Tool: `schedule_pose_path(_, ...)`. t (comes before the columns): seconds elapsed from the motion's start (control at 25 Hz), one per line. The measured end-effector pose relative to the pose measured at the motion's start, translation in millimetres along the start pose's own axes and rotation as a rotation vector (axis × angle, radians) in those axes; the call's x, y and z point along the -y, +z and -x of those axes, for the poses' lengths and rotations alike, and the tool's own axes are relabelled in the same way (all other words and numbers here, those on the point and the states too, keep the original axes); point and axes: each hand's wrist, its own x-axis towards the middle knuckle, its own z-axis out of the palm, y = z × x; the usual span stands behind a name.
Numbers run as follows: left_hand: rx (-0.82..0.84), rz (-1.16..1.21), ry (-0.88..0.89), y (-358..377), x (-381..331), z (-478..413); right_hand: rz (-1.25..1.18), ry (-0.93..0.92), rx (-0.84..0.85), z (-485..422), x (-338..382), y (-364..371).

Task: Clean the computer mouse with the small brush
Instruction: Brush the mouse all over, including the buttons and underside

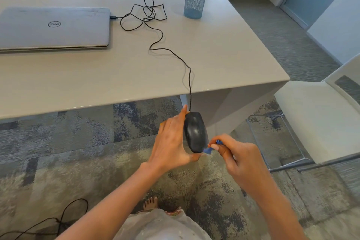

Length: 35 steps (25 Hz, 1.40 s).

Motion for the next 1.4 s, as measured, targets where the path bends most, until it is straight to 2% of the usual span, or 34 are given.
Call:
schedule_pose_path(0.08,-0.016,-0.008,0.008,-0.4,1.3,-3.2,-0.069,0.006,0.004,-0.4,-0.1,-5.9)
schedule_pose_path(0.24,0.020,0.004,0.016,-0.2,-4.8,-5.4,-0.084,-0.031,-0.244,-30.0,6.8,-7.1)
schedule_pose_path(0.32,0.032,0.015,0.027,-0.3,-9.4,-4.1,-0.126,0.006,-0.295,-45.4,9.3,0.3)
schedule_pose_path(0.44,0.015,0.022,0.036,-2.3,-12.0,-5.2,-0.097,0.008,-0.250,-47.6,12.0,14.2)
schedule_pose_path(0.64,0.020,-0.012,0.007,-8.3,-3.5,-1.4,0.023,-0.100,-0.120,-20.8,14.1,19.6)
schedule_pose_path(0.76,0.031,-0.021,0.007,-6.8,-4.0,2.8,-0.002,-0.107,-0.017,-14.2,16.0,9.8)
schedule_pose_path(1.0,0.013,0.013,0.012,-3.6,-13.8,-1.8,-0.145,-0.084,-0.191,-42.2,15.9,2.7)
schedule_pose_path(1.2,-0.015,-0.009,0.031,-5.4,-13.7,-1.1,-0.108,-0.161,-0.108,-22.3,14.6,9.8)
schedule_pose_path(1.4,-0.035,-0.067,0.043,-4.3,-13.2,2.4,-0.063,-0.097,-0.006,11.9,2.2,1.6)
